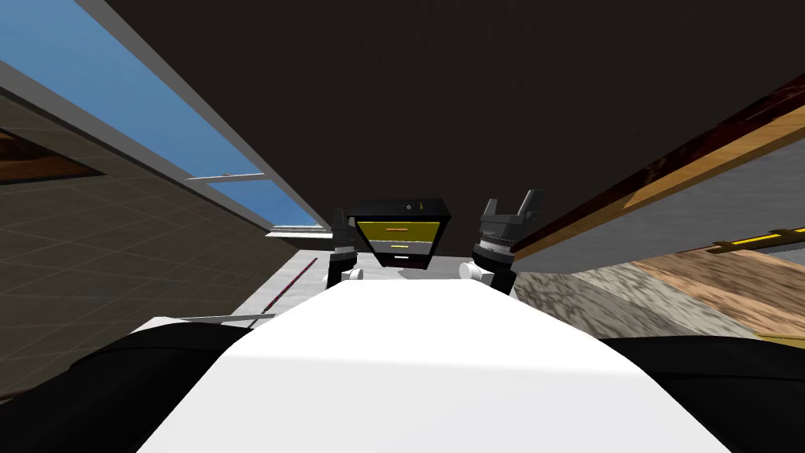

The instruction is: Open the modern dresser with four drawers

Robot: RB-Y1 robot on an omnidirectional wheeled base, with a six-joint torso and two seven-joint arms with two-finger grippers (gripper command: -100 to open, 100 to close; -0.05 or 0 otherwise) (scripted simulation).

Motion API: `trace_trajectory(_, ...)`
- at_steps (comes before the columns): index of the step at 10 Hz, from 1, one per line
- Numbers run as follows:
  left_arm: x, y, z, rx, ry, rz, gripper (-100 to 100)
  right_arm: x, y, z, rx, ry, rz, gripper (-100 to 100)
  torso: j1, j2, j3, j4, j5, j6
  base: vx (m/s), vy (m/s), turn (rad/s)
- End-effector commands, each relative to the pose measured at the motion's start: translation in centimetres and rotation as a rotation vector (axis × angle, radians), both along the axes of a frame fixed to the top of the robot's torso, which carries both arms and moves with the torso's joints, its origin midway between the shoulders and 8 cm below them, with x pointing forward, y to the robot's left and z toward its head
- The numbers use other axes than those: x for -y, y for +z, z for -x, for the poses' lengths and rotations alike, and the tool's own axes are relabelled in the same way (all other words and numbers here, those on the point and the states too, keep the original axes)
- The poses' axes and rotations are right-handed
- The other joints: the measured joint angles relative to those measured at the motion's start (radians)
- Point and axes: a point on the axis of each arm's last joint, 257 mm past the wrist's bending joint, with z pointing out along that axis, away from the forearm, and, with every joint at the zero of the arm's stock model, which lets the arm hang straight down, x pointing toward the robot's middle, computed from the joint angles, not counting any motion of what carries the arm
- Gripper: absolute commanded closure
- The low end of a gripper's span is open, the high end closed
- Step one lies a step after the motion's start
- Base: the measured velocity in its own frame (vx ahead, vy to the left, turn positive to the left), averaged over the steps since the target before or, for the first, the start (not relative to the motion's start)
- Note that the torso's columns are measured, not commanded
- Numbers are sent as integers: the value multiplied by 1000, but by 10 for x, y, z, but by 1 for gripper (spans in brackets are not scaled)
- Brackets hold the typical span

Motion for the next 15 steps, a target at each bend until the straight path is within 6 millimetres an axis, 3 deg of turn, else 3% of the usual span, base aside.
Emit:
trace_trajectory(1, 0, 0, 0, 0, 0, 0, 0, 0, 0, 0, 0, 0, 0, 0, 0, 40, -82, 41, 0, 0, 0, 0, 0)
trace_trajectory(9, 0, 0, 0, 0, 0, 0, 0, 0, 0, 0, 0, 0, 0, 0, 0, 618, -1234, 617, 0, 0, 0, 0, 0)
trace_trajectory(10, 4, -5, -2, -11, -18, -33, -100, 0, 0, 0, 0, 0, 0, 0, 0, 691, -1382, 691, 0, 0, 10, -2, -5)
trace_trajectory(12, 7, -17, -5, -32, -40, -75, -100, 0, 0, 0, 0, 0, 0, 0, 0, 734, -1471, 734, 0, 0, 12, -5, -10)
trace_trajectory(15, 10, -43, -13, -70, -63, -119, -100, 0, 0, 0, 0, 0, 0, 0, 0, 738, -1476, 738, 0, 0, 22, -6, -14)
